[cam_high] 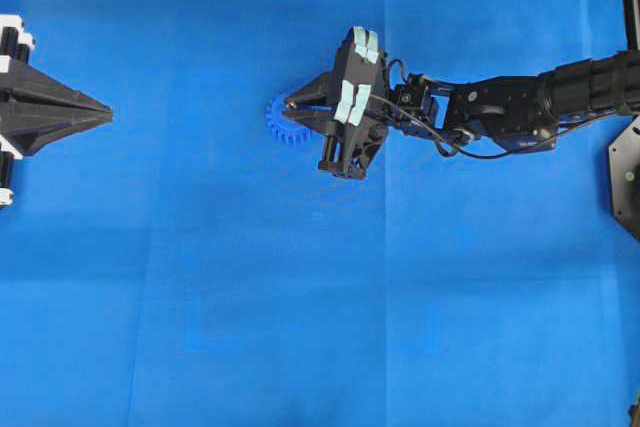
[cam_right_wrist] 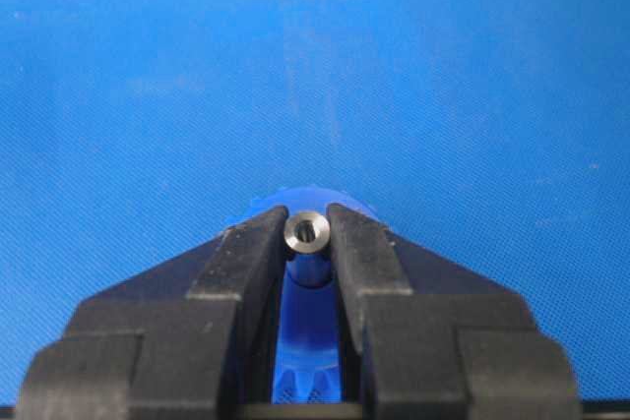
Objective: Insert the shaft placed at a random location into the center hole of the small gear at another random location.
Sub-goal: 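Align the held shaft over the gear's center hole and lower it in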
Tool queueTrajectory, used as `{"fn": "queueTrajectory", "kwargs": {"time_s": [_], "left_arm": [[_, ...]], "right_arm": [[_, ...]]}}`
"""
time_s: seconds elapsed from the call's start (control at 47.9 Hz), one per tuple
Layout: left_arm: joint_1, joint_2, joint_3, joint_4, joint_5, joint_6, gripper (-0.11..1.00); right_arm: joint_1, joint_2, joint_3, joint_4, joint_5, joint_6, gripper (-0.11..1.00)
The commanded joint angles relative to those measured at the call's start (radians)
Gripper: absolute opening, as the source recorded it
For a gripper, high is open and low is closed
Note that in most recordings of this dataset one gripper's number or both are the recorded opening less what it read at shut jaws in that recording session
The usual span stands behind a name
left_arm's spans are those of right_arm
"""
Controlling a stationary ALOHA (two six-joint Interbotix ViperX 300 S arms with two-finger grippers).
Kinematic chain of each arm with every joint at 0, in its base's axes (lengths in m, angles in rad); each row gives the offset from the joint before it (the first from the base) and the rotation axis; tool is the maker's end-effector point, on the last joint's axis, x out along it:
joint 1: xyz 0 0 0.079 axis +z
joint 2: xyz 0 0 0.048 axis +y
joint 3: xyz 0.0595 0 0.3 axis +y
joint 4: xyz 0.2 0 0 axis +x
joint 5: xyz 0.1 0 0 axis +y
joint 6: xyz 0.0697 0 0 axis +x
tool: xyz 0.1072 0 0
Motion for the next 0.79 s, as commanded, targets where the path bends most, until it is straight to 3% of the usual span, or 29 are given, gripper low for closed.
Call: {"fn": "queueTrajectory", "kwargs": {"time_s": [0.0, 0.773], "left_arm": [[-0.003, 0.005, -0.011, 0.002, -0.005, -0.002, 0.00], [-0.003, 0.005, -0.011, 0.002, -0.005, -0.002, 0.00]], "right_arm": [[0.002, -0.012, -0.018, 0.002, -0.011, -0.002, 0.03], [0.002, 0.003, -0.025, 0.000, -0.011, -0.002, 0.03]]}}
